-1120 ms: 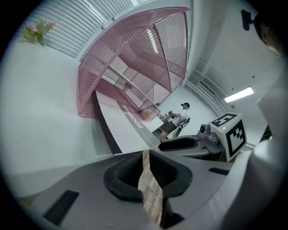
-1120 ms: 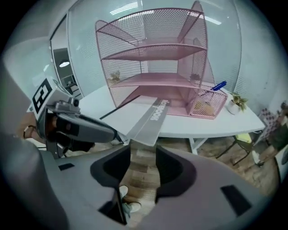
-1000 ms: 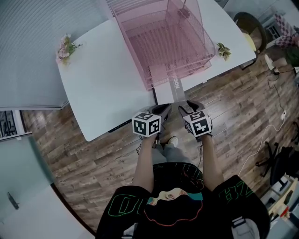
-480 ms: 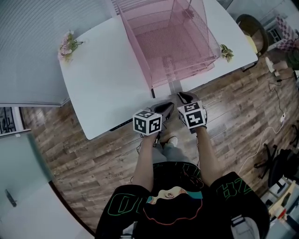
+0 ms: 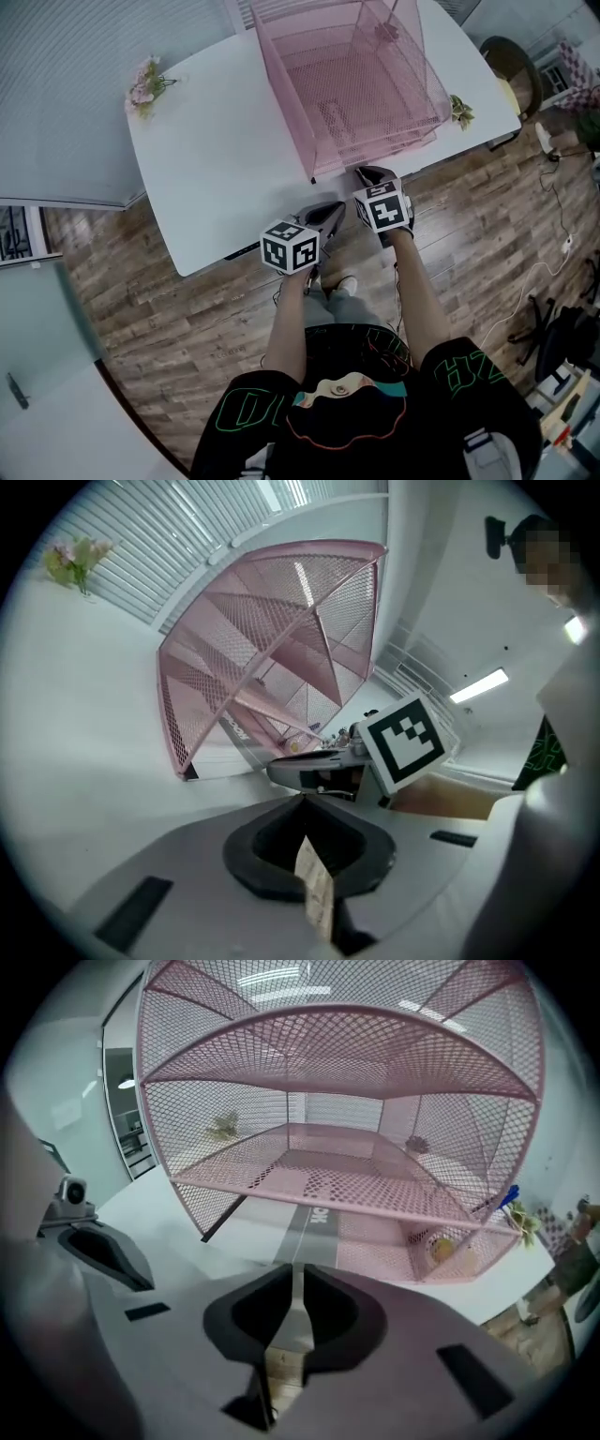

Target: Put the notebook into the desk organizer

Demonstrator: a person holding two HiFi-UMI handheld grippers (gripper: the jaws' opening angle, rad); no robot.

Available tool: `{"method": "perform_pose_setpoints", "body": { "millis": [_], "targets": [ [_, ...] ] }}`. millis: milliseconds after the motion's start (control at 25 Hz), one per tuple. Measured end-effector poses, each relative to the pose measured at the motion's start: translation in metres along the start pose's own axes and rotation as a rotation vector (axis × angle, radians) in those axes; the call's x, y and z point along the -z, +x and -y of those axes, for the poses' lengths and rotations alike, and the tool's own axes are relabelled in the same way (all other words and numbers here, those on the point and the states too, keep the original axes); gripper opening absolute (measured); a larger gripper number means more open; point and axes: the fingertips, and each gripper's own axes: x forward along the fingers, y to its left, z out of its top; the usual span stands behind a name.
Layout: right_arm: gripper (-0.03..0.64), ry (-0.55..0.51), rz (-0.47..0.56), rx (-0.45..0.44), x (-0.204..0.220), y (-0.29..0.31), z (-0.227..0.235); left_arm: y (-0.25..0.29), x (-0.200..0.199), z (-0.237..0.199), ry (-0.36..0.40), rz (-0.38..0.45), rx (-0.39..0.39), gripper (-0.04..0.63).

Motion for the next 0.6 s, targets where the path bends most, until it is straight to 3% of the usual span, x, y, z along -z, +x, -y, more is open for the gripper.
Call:
{"method": "perform_pose_setpoints", "body": {
  "millis": [320, 600],
  "targets": [
    [0.043, 0.072, 0.063, 0.002, -0.006, -0.015, 0.007, -0.012, -0.034, 0.006, 0.095, 0.092, -0.038, -0.005],
    [0.003, 0.203, 0.293, 0.035, -0.017, -0.086, 0.038, -0.001, -0.060, 0.038, 0.211, 0.156, -0.054, -0.005]
  ]
}}
